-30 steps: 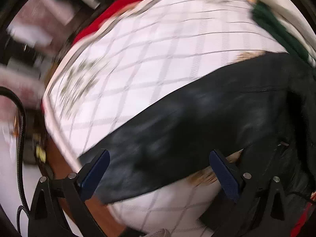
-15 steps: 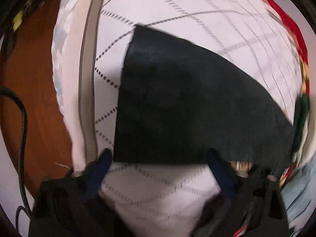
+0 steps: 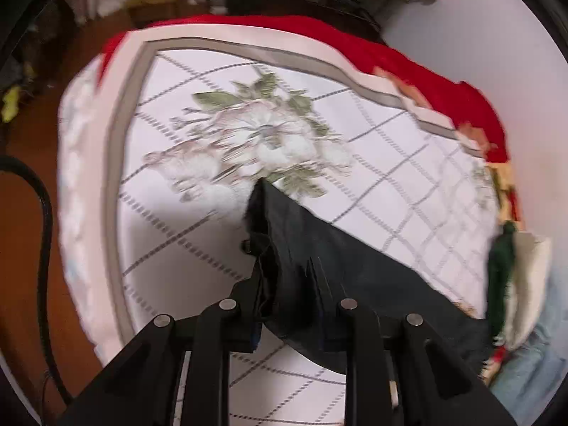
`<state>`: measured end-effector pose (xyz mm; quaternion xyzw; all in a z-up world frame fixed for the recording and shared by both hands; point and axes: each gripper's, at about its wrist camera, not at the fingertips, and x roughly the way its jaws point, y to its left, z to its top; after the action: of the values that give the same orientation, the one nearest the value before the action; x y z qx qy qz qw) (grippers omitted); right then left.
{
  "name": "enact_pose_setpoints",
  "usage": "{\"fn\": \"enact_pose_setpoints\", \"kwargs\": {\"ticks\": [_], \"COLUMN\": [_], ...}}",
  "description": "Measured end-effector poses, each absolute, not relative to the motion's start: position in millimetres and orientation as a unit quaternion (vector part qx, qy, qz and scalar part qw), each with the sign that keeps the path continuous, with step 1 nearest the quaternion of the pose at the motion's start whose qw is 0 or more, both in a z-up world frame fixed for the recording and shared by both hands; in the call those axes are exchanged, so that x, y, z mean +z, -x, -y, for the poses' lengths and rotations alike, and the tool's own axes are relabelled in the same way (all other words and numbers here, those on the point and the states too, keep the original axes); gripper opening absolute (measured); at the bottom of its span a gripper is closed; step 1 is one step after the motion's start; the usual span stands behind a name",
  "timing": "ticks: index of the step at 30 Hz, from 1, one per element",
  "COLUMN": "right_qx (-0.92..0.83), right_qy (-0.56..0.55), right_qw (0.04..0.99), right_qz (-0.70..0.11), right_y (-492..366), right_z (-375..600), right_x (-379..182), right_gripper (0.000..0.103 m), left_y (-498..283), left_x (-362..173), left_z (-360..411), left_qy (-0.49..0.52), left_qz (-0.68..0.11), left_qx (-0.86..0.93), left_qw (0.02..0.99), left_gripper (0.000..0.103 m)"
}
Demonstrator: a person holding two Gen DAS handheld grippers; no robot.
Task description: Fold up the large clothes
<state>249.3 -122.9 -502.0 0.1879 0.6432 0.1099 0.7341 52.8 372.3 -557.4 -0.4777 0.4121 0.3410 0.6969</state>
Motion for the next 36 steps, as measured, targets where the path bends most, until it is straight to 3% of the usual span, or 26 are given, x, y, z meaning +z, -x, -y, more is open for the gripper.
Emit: {"fn": "enact_pose_setpoints", "kwargs": {"ticks": [2, 3, 4, 6, 12, 23, 24, 25, 27, 32, 34, 36], "right_qx": [0.114, 0.115, 0.115, 0.114, 0.103, 0.066, 0.064, 0.063, 0.06, -0.04, -0.082, -0.096], "right_qy": [-0.191, -0.193, -0.194, -0.199, -0.201, -0.195, -0.195, -0.194, -0.19, -0.039, 0.033, 0.081], "right_qw": [0.731, 0.729, 0.726, 0.721, 0.71, 0.712, 0.712, 0.713, 0.716, 0.734, 0.73, 0.73], "right_qz": [-0.645, -0.647, -0.649, -0.654, -0.667, -0.671, -0.671, -0.671, -0.669, -0.677, -0.677, -0.672], "right_y": [-248.3, -247.4, -246.4, -244.2, -244.8, -264.6, -267.5, -269.3, -274.6, -288.0, -293.5, -299.0], "right_z": [122.1, 121.9, 121.6, 121.7, 118.2, 107.5, 105.1, 103.4, 98.7, 83.6, 78.4, 72.7], "right_x": [-502.0, -502.5, -503.5, -506.9, -520.3, -537.0, -537.2, -537.0, -536.7, -535.3, -537.4, -539.5], "right_gripper": [0.071, 0.071, 0.071, 0.071, 0.071, 0.071, 0.071, 0.071, 0.071, 0.073, 0.092, 0.096], "left_y": [-43.7, -29.1, -22.0, -5.6, 0.3, -51.0, -51.7, -53.5, -57.6, -85.7, -100.1, -111.1], "left_x": [-558.4, -554.4, -557.3, -560.9, -583.9, -581.1, -578.1, -575.0, -569.0, -540.0, -518.4, -495.6], "left_z": [-369.1, -349.2, -343.8, -322.2, -286.2, -298.4, -298.5, -299.4, -304.7, -304.8, -298.0, -286.7], "left_qy": [0.506, 0.52, 0.536, 0.568, 0.598, 0.529, 0.521, 0.505, 0.487, 0.409, 0.359, 0.3], "left_qz": [-0.405, -0.401, -0.397, -0.381, -0.374, -0.389, -0.385, -0.386, -0.386, -0.406, -0.412, -0.419], "left_qx": [0.32, 0.31, 0.301, 0.285, 0.302, 0.407, 0.418, 0.432, 0.434, 0.419, 0.408, 0.394], "left_qw": [0.691, 0.687, 0.681, 0.672, 0.642, 0.635, 0.637, 0.639, 0.653, 0.702, 0.732, 0.761], "left_gripper": [0.022, 0.033, 0.051, 0.065, 0.065, 0.067, 0.058, 0.03, 0.012, 0.005, 0.004, 0.004]}}
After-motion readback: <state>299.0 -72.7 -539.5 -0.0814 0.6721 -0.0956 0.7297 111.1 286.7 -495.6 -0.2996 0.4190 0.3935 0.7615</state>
